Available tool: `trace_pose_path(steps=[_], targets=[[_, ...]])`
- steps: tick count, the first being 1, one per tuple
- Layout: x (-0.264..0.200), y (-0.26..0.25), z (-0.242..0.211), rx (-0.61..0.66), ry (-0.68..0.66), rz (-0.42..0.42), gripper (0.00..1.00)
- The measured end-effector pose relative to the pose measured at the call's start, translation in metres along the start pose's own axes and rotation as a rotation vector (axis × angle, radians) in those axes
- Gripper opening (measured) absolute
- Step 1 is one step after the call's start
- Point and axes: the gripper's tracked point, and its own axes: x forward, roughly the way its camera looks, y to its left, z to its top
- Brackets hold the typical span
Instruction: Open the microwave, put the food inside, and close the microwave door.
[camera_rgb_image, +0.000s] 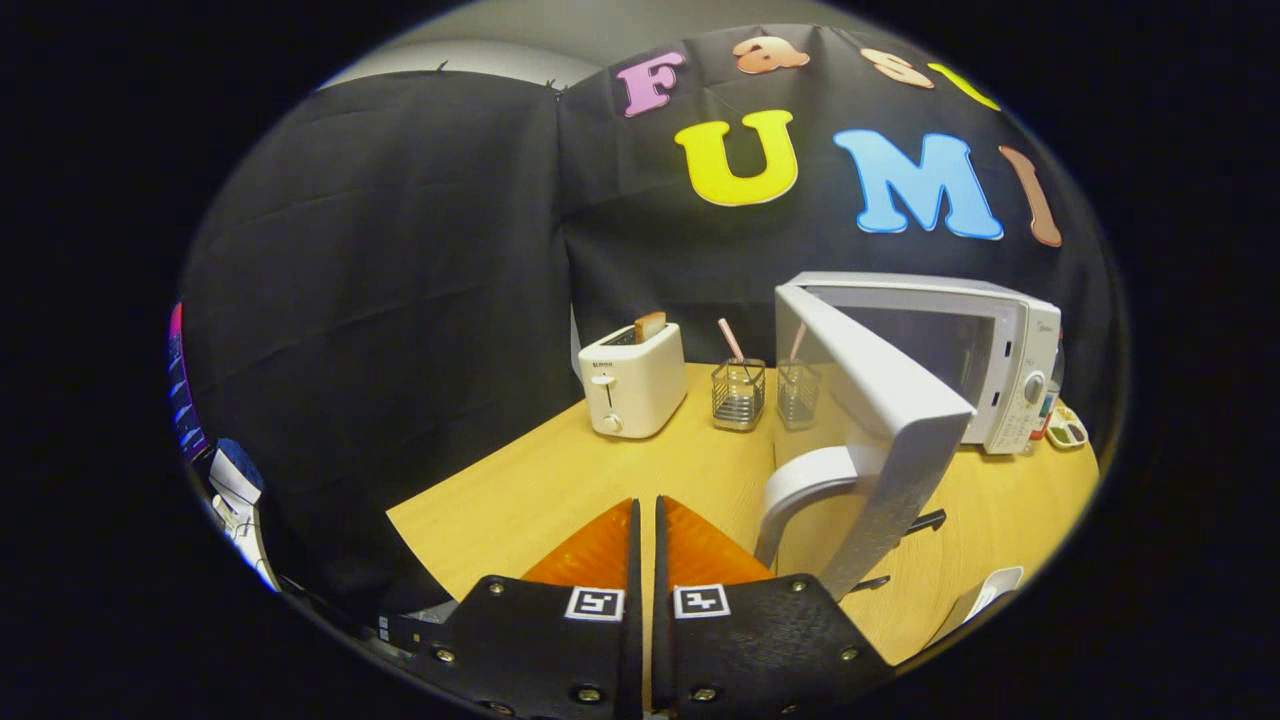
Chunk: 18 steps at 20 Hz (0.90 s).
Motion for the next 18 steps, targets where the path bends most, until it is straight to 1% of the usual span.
trace_pose_path(steps=[1,2,3,6,8,14,18], targets=[[-0.001,-0.009,0.001,0.006,0.001,-0.019,0.04],[-0.003,-0.012,0.000,0.024,0.001,-0.020,0.04],[-0.001,-0.013,0.000,0.037,0.000,-0.011,0.01],[-0.007,-0.033,0.000,0.020,0.001,-0.040,0.01],[-0.011,-0.048,0.001,0.038,0.004,-0.054,0.01],[-0.016,-0.107,0.007,0.080,0.017,-0.137,0.01],[-0.014,-0.145,0.015,0.086,0.005,-0.188,0.01]])
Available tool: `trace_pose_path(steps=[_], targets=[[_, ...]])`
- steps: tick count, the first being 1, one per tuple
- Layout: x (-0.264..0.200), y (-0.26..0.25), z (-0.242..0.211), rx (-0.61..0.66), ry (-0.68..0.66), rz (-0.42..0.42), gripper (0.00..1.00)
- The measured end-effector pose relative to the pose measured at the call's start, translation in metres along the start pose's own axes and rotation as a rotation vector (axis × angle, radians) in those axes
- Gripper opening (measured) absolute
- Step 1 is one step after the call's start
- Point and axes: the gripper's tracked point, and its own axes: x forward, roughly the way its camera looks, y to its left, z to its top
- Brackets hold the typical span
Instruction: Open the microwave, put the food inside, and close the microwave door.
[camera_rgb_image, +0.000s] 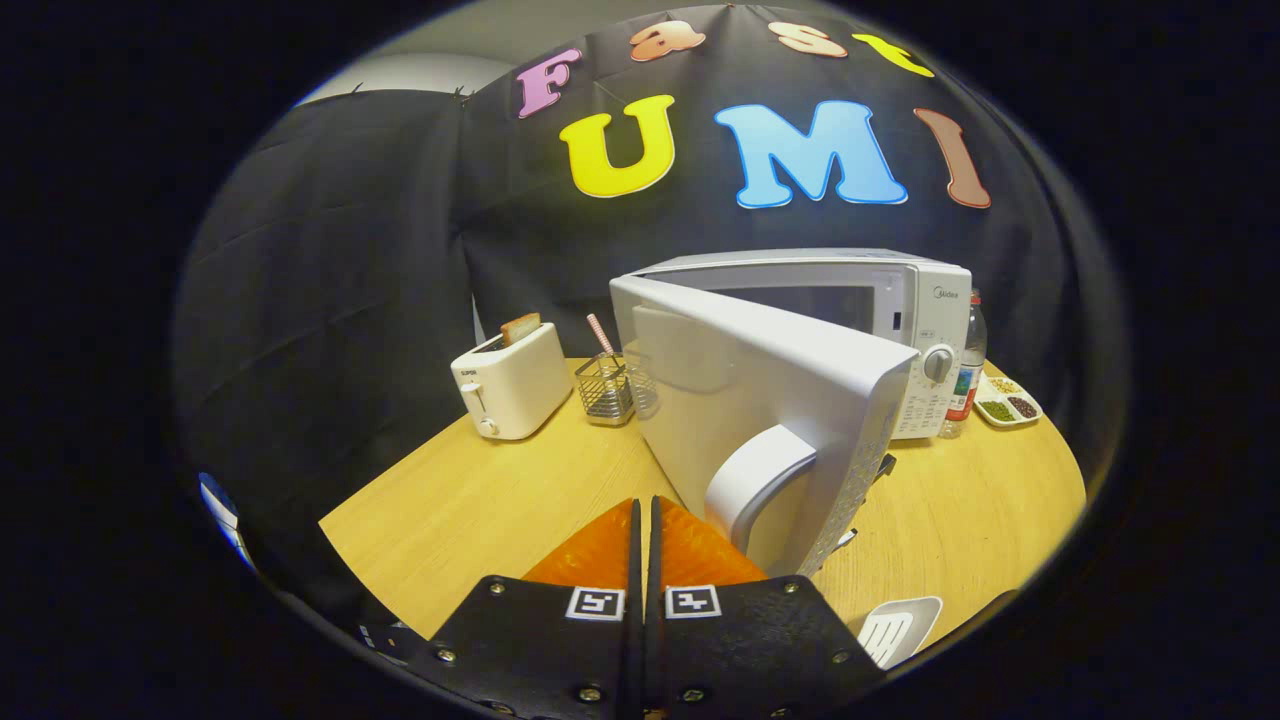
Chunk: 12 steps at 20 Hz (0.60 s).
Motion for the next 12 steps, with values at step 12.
trace_pose_path(steps=[12], targets=[[0.046,-0.093,0.039,0.049,-0.023,-0.118,0.01]])
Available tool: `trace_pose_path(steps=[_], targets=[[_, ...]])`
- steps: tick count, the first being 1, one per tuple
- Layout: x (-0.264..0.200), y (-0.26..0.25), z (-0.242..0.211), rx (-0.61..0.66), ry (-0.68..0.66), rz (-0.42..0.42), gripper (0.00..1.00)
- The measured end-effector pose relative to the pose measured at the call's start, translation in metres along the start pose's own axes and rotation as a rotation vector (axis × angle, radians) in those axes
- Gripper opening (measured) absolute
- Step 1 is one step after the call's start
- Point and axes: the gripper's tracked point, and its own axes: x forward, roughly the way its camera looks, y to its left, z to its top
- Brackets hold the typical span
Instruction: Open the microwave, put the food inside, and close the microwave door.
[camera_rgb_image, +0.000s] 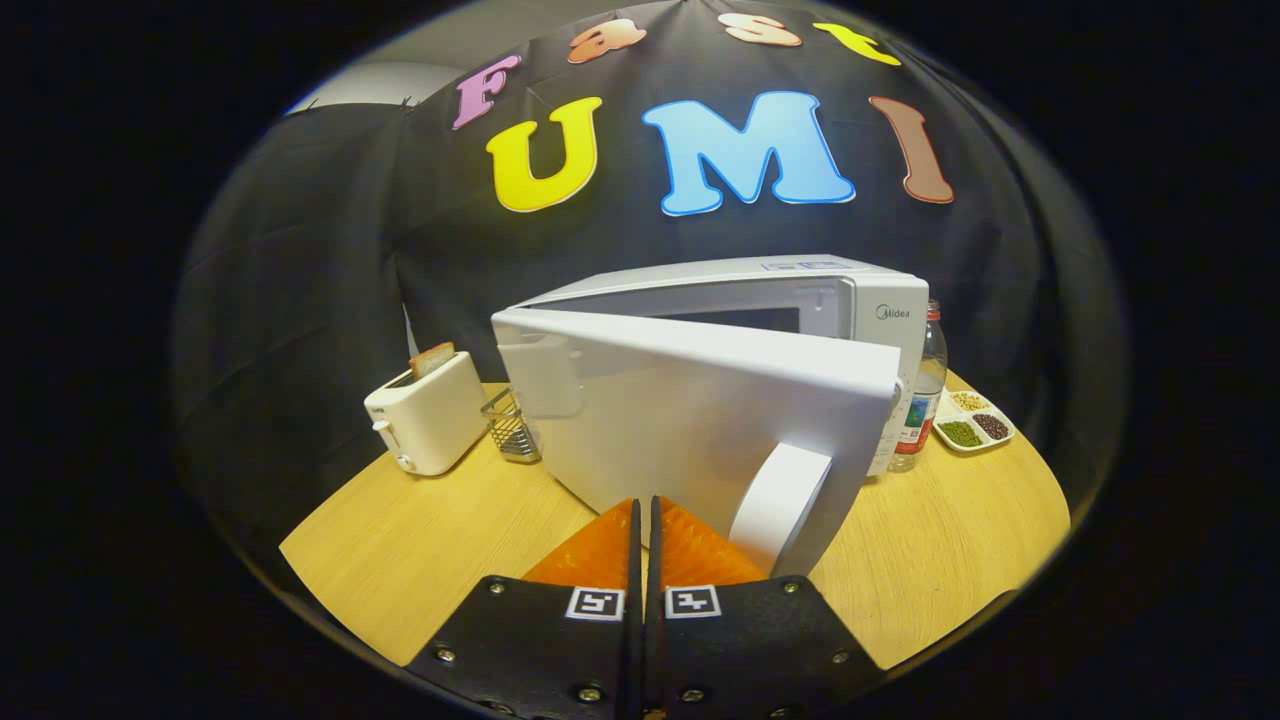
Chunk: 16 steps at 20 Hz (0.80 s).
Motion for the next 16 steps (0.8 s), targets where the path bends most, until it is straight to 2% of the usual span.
trace_pose_path(steps=[16], targets=[[0.072,-0.074,0.040,0.067,-0.028,-0.086,0.01]])
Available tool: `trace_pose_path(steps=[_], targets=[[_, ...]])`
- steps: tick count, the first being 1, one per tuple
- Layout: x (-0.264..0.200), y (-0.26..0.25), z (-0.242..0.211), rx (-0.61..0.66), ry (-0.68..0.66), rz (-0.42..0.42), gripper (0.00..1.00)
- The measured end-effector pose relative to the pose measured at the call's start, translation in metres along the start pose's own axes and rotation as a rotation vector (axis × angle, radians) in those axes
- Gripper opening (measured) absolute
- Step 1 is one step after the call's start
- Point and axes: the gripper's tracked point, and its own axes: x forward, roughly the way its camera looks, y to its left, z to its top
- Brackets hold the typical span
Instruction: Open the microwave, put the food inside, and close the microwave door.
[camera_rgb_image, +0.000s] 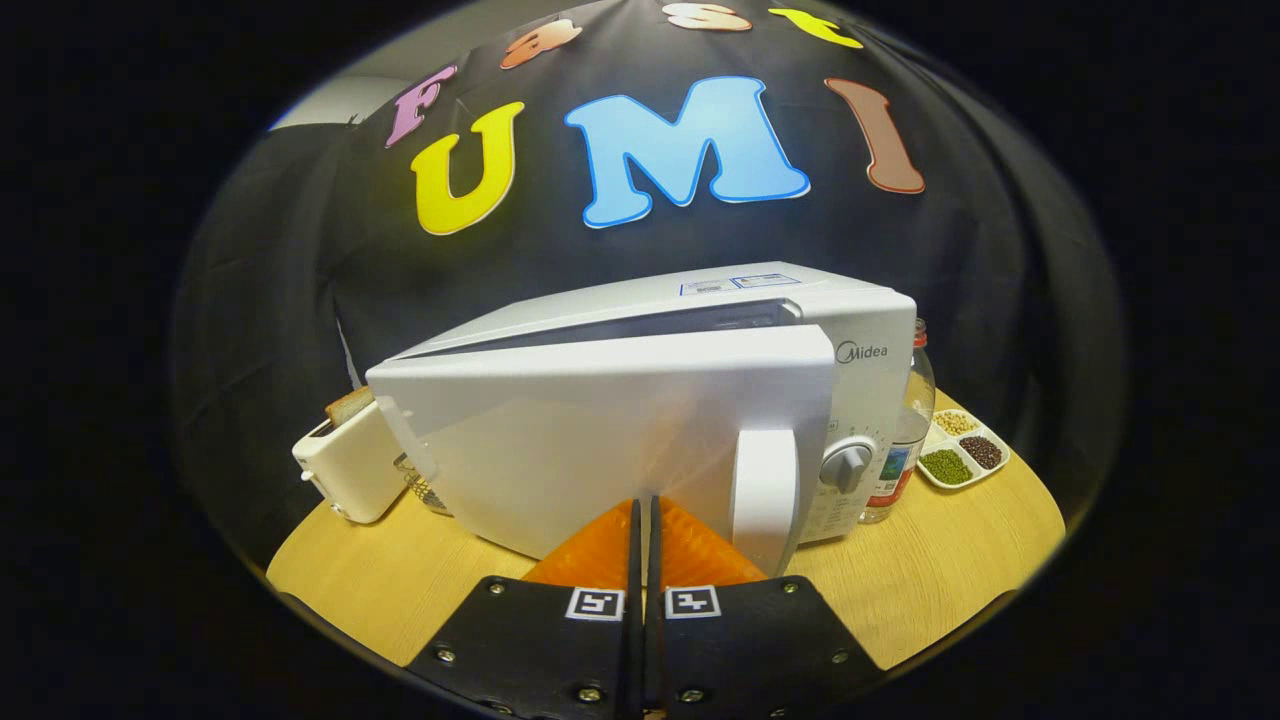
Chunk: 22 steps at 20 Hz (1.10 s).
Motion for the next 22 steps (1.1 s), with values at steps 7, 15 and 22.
trace_pose_path(steps=[7,15,22], targets=[[0.025,-0.015,0.010,0.026,-0.008,-0.039,0.01],[0.038,-0.022,0.017,0.051,-0.025,-0.093,0.02],[0.021,-0.018,0.025,0.021,-0.032,-0.106,0.02]])
